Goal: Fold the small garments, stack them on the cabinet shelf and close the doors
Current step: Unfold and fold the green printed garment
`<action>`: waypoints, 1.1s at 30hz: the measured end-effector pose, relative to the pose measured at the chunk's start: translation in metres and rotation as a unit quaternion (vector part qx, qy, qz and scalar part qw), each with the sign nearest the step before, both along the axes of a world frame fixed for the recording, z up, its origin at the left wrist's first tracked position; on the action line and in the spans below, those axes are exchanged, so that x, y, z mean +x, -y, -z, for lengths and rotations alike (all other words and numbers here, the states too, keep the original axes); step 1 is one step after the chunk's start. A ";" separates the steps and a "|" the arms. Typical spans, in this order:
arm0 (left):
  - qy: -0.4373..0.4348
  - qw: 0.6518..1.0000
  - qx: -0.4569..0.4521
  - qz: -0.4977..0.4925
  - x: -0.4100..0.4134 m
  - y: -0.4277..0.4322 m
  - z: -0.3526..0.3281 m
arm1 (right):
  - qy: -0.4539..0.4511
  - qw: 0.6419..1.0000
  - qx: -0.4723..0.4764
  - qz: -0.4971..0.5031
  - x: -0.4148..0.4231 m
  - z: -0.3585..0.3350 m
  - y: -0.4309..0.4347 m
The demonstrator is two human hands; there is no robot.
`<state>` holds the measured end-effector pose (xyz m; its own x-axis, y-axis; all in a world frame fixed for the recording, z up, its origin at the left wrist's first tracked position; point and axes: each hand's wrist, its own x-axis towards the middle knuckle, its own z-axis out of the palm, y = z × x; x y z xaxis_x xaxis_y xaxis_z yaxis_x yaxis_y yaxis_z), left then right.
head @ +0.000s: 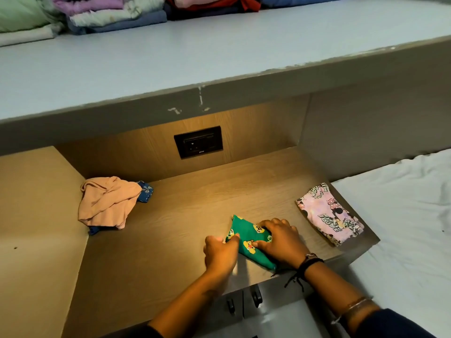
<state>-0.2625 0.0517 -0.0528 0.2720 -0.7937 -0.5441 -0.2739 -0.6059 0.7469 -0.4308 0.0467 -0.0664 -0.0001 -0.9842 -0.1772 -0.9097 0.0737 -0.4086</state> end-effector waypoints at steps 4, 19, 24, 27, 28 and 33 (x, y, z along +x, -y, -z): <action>-0.163 0.978 0.130 0.017 -0.016 -0.016 -0.010 | 0.097 0.987 0.110 0.065 0.002 -0.004 0.010; -0.341 0.937 0.030 0.075 -0.072 0.030 -0.046 | 0.489 0.856 0.033 0.165 -0.052 -0.059 0.009; -0.349 0.926 0.065 0.132 -0.143 0.038 -0.052 | 0.457 0.860 -0.072 0.214 -0.114 -0.066 0.004; -0.319 0.928 0.084 0.173 -0.178 0.034 -0.036 | 0.353 0.902 -0.088 0.231 -0.151 -0.048 -0.004; -0.298 0.935 0.087 0.171 -0.185 0.030 -0.031 | 0.282 0.927 -0.082 0.231 -0.160 -0.039 -0.007; -0.177 0.975 0.039 0.129 -0.201 0.018 -0.016 | -0.012 0.979 -0.089 0.182 -0.190 -0.029 -0.014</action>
